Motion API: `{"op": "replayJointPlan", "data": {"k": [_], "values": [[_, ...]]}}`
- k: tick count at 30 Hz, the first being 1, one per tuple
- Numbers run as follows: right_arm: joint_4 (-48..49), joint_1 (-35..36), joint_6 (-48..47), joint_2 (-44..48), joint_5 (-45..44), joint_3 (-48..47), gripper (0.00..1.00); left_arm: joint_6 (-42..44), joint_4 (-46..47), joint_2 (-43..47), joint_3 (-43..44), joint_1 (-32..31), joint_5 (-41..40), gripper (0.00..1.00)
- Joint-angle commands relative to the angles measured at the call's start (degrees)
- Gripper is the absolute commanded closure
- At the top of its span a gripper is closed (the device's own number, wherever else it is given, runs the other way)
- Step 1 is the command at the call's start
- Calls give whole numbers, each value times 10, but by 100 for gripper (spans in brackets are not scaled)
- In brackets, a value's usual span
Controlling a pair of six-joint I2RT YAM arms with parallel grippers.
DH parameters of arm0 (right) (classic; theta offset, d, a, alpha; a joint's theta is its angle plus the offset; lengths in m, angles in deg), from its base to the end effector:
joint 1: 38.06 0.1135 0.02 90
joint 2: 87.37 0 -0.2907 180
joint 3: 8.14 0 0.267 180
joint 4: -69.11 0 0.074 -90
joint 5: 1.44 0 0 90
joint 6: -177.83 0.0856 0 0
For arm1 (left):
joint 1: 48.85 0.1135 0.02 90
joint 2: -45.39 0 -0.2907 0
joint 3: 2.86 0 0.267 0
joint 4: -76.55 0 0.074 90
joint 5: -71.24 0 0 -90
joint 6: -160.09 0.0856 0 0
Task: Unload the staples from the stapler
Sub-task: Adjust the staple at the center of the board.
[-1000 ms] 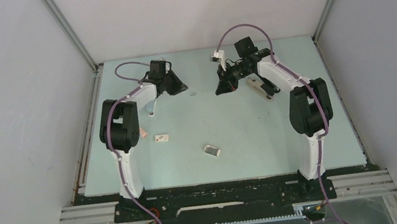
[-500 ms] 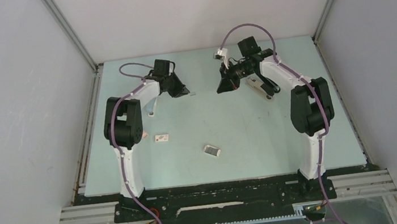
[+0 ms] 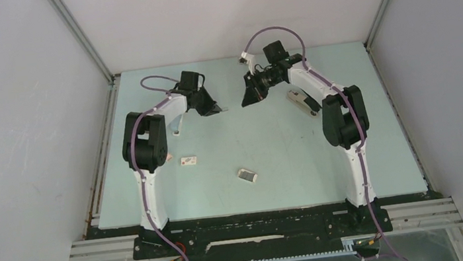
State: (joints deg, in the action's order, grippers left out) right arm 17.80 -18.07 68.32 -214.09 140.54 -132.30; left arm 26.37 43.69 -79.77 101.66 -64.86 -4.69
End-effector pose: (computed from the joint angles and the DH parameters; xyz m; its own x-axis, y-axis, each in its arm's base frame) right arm 0.4800 0.2464 0.2322 -0.4993 -0.4005 -0.7683 -0.8634 0.3037 0.4028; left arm 0.5043 -0.1664 0.1308 -0.8394 -0.4566 -0.2948 -0.2402 0.7983 -0.5523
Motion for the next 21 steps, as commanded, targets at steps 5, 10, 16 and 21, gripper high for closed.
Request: {"op": "replayJointPlan", "data": {"k": [5, 10, 16, 21], "values": [[6, -2, 66, -5, 17, -16, 77, 27, 8, 20, 21, 0, 26, 82], [9, -9, 68, -12, 15, -20, 77, 82, 10, 38, 9, 15, 60, 81], [10, -13, 83, -31, 21, -37, 76, 184, 1, 48, 28, 52, 136, 71], [4, -13, 101, -62, 26, -77, 75, 229, -64, 16, 93, 73, 167, 58]]}}
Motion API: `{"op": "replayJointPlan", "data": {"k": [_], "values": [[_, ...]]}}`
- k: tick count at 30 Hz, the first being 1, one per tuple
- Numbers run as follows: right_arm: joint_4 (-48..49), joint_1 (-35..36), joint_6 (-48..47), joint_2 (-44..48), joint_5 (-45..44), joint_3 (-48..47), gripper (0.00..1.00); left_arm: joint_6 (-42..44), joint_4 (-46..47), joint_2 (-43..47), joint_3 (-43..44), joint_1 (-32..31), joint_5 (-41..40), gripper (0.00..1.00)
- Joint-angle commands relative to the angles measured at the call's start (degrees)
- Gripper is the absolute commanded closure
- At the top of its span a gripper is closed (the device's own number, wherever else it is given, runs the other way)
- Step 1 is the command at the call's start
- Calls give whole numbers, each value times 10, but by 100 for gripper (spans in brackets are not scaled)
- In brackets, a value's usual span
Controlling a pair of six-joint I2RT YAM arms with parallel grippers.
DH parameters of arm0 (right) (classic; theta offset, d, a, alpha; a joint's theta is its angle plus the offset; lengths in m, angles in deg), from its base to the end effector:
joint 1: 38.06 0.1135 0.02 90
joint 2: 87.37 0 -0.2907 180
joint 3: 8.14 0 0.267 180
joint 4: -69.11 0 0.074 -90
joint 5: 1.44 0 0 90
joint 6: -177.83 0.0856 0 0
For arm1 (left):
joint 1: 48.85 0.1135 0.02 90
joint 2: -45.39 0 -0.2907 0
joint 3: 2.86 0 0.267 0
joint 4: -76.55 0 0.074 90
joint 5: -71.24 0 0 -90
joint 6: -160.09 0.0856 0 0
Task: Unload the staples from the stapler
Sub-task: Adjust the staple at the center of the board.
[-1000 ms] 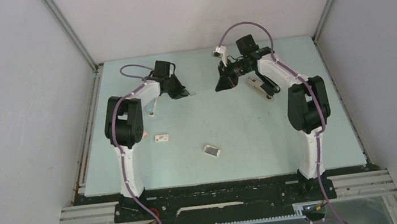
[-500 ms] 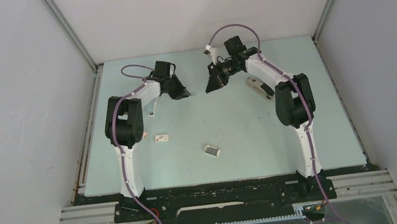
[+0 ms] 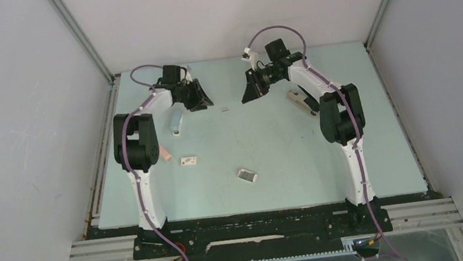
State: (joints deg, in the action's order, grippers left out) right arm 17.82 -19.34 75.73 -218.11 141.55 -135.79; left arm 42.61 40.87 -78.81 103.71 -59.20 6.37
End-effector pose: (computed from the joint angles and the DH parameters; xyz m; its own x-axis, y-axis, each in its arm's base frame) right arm 0.4984 0.2411 0.2173 -0.6200 -0.3433 -0.7055 -0.7810 0.3568 0.5126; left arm 0.5132 -0.1307 0.1516 -0.8901 -0.2621 -0.3729 0.0018 0.8162 -0.5778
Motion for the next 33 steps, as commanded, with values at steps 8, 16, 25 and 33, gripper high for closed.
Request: {"op": "replayJointPlan", "data": {"k": [8, 16, 25, 33], "values": [[67, 1, 145, -53, 34, -42, 81, 98, -187, -110, 292, 24, 88, 59], [105, 12, 256, -54, -50, -26, 85, 81, -232, -201, 408, 28, 140, 63], [155, 7, 319, -36, -14, 13, 87, 14, -199, -229, 412, 23, 174, 73], [183, 0, 342, -10, -6, 46, 89, -4, -201, -246, 404, 12, 161, 77]]}}
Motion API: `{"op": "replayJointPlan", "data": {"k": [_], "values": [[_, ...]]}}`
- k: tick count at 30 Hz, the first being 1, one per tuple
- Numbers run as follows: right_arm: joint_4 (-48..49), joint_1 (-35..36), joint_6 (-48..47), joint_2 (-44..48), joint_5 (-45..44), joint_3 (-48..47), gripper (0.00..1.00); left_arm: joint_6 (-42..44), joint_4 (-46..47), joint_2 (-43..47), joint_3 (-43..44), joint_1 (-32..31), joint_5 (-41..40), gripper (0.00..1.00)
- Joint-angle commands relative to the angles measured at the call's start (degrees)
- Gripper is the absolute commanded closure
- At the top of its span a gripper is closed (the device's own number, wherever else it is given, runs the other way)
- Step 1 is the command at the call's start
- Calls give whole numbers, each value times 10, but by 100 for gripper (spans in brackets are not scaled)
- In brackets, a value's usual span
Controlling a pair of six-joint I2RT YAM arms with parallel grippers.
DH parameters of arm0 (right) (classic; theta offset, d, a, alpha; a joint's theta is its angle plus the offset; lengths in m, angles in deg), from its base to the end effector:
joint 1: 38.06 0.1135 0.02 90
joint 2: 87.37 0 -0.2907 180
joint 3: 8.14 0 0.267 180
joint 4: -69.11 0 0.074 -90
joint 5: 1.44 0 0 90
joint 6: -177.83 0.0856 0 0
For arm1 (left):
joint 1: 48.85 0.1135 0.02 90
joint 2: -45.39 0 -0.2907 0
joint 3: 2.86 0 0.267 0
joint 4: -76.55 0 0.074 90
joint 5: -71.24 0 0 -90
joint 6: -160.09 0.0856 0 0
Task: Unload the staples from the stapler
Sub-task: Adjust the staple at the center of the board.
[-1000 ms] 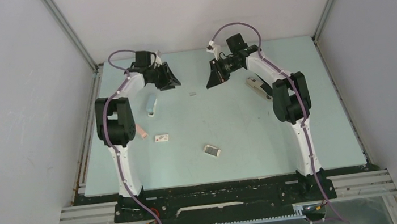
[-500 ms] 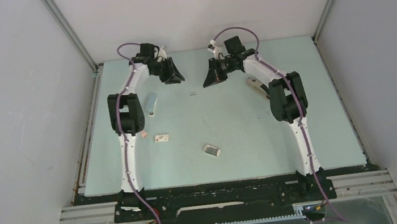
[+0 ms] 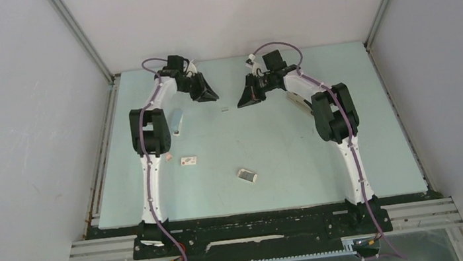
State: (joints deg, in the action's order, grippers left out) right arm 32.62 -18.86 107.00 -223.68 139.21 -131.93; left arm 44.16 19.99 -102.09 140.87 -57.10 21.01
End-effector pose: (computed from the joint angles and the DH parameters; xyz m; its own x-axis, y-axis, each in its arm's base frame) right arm 0.5212 0.2516 0.1596 -0.8991 -0.0926 -0.4279 -0.4153 0.4895 0.7667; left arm 0.5867 -0.1404 0.1309 -0.9585 -0.2006 -0.2024 0.0053 0.6977 -0.7164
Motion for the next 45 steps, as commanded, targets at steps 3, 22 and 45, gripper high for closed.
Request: {"op": "replayJointPlan", "data": {"k": [3, 22, 45], "values": [[43, -8, 34, 54, 21, 16, 89, -23, 6, -17, 32, -11, 12, 78], [74, -20, 59, 75, 33, 43, 90, -24, -26, -26, 34, -23, 11, 78], [86, -26, 69, 91, 42, 62, 90, -5, -48, -13, -9, -48, 21, 78]]}}
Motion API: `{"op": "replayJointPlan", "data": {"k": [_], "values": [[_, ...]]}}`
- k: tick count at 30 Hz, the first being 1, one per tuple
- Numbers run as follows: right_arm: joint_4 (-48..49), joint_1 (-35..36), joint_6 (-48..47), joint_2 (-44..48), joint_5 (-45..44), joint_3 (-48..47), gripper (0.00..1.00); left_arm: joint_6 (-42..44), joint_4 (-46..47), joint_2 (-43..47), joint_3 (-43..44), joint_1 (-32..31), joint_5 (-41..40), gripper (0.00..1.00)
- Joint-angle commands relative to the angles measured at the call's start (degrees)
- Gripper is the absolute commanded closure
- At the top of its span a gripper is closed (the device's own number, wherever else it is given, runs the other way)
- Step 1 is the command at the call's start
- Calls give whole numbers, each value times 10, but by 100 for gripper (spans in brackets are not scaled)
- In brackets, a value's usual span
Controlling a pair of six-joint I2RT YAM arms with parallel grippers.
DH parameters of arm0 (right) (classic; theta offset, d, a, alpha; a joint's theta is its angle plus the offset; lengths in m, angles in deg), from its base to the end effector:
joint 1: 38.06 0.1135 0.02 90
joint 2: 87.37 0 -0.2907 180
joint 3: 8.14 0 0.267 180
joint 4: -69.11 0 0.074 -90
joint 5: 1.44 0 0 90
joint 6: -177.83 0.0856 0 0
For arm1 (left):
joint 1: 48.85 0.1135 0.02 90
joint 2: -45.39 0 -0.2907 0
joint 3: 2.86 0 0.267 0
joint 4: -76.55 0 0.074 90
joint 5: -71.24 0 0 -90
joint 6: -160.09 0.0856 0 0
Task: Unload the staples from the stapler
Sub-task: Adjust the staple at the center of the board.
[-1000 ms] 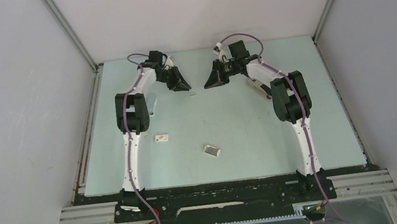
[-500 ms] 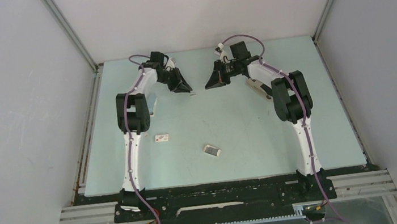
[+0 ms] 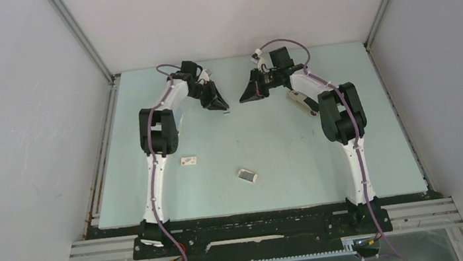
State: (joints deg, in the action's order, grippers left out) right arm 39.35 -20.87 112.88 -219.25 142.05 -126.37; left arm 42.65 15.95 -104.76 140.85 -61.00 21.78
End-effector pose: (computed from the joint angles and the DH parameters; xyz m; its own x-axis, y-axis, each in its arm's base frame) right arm 0.5187 0.2325 0.1811 -0.9054 -0.0164 -0.4243 -0.3867 0.4446 0.8080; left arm 0.5667 -0.1789 0.1002 -0.9868 -0.1458 -0.0704 -0.0529 0.7013 -0.7109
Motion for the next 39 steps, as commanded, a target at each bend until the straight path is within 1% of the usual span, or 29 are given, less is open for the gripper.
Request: {"op": "replayJointPlan", "data": {"k": [1, 13, 16, 24, 29, 33, 35, 39], "values": [[19, -6, 10, 47, 14, 9, 90, 11, -7, 18, -17, -11, 11, 78], [24, -6, 4, 75, 17, 43, 90, 33, -7, 57, -100, -27, -25, 78], [22, -6, 0, 81, 17, 51, 90, 36, 3, 75, -132, -29, -29, 78], [3, 1, -46, 100, 4, 72, 89, 39, 42, 123, -222, -34, -38, 77], [-20, 6, -103, 122, -24, 80, 88, 35, 58, 152, -235, -34, -32, 76], [-38, 14, -160, 153, -59, 92, 87, 30, 78, 196, -249, -36, -25, 75], [-45, 22, -198, 175, -85, 103, 86, 24, 108, 232, -277, -37, -17, 73], [-39, 41, -276, 242, -146, 149, 85, -1, 218, 339, -390, -37, -21, 64]]}}
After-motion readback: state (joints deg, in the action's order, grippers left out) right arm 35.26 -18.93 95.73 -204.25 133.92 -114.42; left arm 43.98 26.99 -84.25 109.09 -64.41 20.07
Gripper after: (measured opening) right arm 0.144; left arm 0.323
